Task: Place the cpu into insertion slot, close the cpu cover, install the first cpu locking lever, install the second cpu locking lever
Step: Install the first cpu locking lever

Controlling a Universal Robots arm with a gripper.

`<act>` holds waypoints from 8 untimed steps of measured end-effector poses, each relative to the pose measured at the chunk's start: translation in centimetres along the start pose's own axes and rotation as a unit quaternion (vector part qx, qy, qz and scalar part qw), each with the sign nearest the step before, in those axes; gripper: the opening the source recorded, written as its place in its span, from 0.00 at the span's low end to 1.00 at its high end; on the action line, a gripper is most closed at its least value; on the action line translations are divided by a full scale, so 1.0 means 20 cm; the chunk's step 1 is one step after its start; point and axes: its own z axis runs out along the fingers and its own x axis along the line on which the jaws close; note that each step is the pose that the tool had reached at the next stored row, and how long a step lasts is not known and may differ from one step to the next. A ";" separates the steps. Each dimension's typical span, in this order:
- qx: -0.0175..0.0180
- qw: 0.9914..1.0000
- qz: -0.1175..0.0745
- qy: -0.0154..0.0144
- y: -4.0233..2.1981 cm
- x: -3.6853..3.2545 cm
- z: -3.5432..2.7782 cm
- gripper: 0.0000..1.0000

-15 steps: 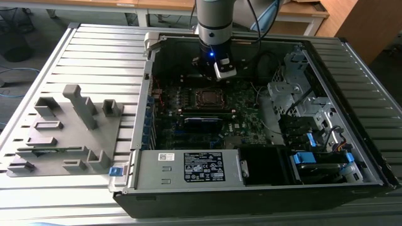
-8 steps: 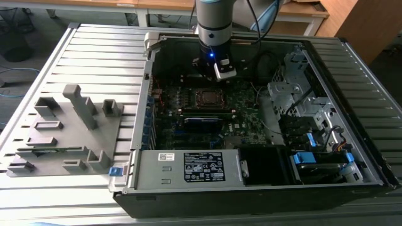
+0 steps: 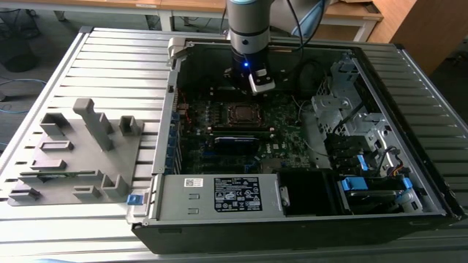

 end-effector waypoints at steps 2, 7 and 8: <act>0.000 1.000 0.000 -0.001 -0.002 0.006 -0.001 0.11; -0.001 1.000 0.000 -0.003 -0.005 0.016 0.000 0.11; -0.001 1.000 0.000 -0.004 -0.005 0.017 0.001 0.11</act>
